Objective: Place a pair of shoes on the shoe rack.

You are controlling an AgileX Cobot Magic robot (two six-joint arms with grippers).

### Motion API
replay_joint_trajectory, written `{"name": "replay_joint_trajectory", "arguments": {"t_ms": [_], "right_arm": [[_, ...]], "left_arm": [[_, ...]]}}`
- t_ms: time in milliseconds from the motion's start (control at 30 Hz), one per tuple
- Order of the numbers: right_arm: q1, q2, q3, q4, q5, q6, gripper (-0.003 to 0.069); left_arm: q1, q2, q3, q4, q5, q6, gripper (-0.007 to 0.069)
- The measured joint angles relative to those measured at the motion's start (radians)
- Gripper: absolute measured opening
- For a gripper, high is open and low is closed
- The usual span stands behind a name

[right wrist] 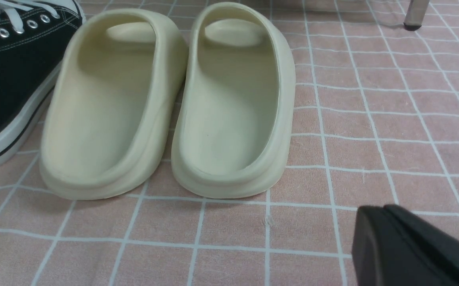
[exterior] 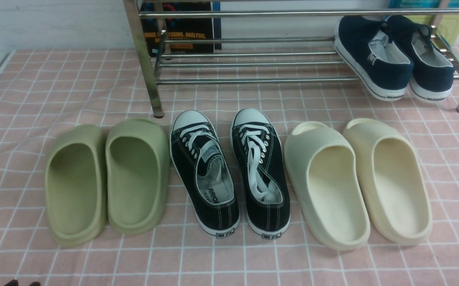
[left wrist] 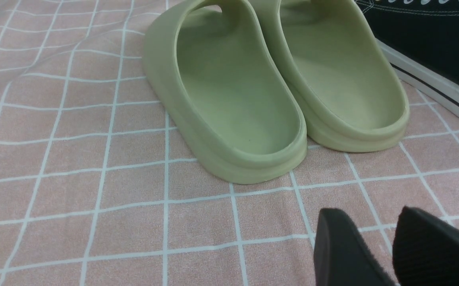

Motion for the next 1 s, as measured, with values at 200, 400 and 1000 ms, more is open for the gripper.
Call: {"name": "replay_joint_trajectory", "arguments": {"t_ms": [200,400,1000], "right_arm": [[0.0,0.0,0.0,0.0,0.0,0.0,-0.0008],[0.0,0.0,0.0,0.0,-0.001,0.0,-0.0007],[0.0,0.0,0.0,0.0,-0.001,0.0,0.0005]], "left_arm": [[0.0,0.0,0.0,0.0,0.0,0.0,0.0239],[0.0,0.0,0.0,0.0,0.0,0.0,0.0239],[0.0,0.0,0.0,0.0,0.0,0.0,0.0239]]}}
